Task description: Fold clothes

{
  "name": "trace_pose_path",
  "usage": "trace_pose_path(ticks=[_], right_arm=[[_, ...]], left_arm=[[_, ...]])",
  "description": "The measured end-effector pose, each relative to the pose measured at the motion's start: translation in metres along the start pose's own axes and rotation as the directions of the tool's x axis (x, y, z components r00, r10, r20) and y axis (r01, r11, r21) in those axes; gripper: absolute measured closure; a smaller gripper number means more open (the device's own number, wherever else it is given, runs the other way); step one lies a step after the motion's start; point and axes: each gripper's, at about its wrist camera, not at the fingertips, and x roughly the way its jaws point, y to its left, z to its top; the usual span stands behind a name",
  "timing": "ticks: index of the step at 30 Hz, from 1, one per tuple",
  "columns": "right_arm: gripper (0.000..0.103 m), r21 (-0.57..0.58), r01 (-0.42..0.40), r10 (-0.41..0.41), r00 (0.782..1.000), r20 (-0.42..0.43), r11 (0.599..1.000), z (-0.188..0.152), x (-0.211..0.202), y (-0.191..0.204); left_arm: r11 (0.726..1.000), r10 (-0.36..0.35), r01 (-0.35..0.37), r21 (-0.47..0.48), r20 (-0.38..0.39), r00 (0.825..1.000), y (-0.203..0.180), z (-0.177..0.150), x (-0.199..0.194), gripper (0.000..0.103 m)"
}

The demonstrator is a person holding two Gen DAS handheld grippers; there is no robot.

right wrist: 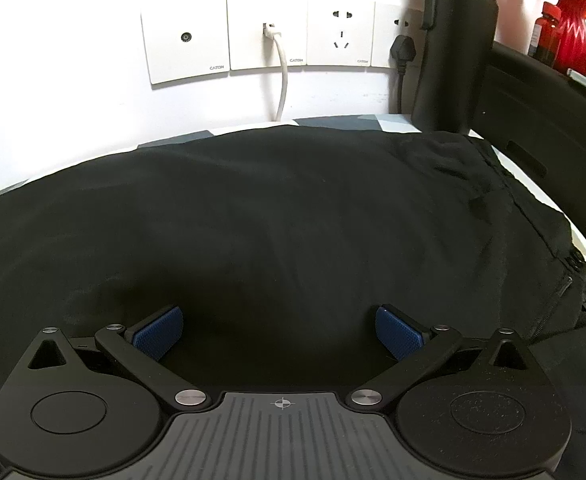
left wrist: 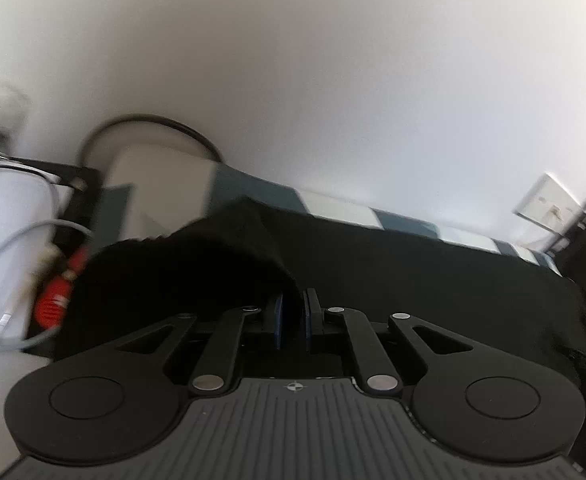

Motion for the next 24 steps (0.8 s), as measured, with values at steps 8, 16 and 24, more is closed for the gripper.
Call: trace_pose_path(ticks=[8,16,24], right_arm=[[0.001,-0.002,-0.002,0.002,1.000,0.009,1.000,-0.002,0.000,0.000],[0.001,0.005,0.003,-0.003,1.000,0.015,1.000,-0.003,0.000,0.002],[0.001,0.010,0.009,-0.009,1.000,-0.012,1.000,0.001,-0.003,0.001]], left_arm=[[0.997,0.081,-0.081,0.000,0.038,0.996,0.007,0.007,0.002,0.060],[0.893,0.439,-0.449,0.026,0.168,0.883,0.009,0.020,-0.001,0.048],[0.984,0.176,-0.176,-0.006,0.088,0.980,-0.039,-0.011,-0.039,0.017]])
